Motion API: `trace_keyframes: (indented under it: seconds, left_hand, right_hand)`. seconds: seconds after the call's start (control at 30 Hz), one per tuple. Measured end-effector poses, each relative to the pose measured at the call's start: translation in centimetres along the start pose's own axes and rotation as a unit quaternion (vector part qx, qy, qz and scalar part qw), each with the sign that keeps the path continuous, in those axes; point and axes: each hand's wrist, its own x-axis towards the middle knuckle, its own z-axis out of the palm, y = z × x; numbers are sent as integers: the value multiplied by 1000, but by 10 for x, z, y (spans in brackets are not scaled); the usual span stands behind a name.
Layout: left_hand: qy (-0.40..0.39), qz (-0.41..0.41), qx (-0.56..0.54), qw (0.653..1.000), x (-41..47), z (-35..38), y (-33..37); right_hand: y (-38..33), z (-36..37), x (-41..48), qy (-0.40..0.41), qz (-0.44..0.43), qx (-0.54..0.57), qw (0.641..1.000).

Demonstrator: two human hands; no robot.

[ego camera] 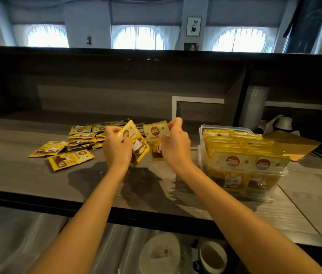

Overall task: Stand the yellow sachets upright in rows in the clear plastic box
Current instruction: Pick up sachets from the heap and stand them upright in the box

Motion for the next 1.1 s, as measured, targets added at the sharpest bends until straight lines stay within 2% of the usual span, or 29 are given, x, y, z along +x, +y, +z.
trace_keyframes:
  seconds: [0.27, 0.37, 0.53, 0.67, 0.73, 0.9, 1.1]
  left_hand:
    - [-25, 112, -99, 988, 8, 10, 55]
    - [-60, 150, -104, 981, 3, 26, 79]
    - [-149, 187, -98, 966, -10, 64, 108]
    - [-220, 188, -101, 952, -21, 91, 119]
    - [-249, 184, -111, 945, -25, 101, 123]
    - [-284, 195, -119, 931, -29, 118, 132]
    - [-327, 199, -117, 917, -25, 135, 143]
  right_hand:
    - [-29, -58, 36, 132, -74, 65, 986]
    - [-19, -88, 55, 172, -37, 102, 979]
    - [24, -135, 87, 185, 78, 101, 974]
    - [60, -160, 94, 177, 147, 98, 968]
    - [71, -165, 90, 180, 117, 99, 972]
    - [80, -172, 84, 164, 16, -22, 986]
    - [86, -178, 90, 52, 15, 28, 998]
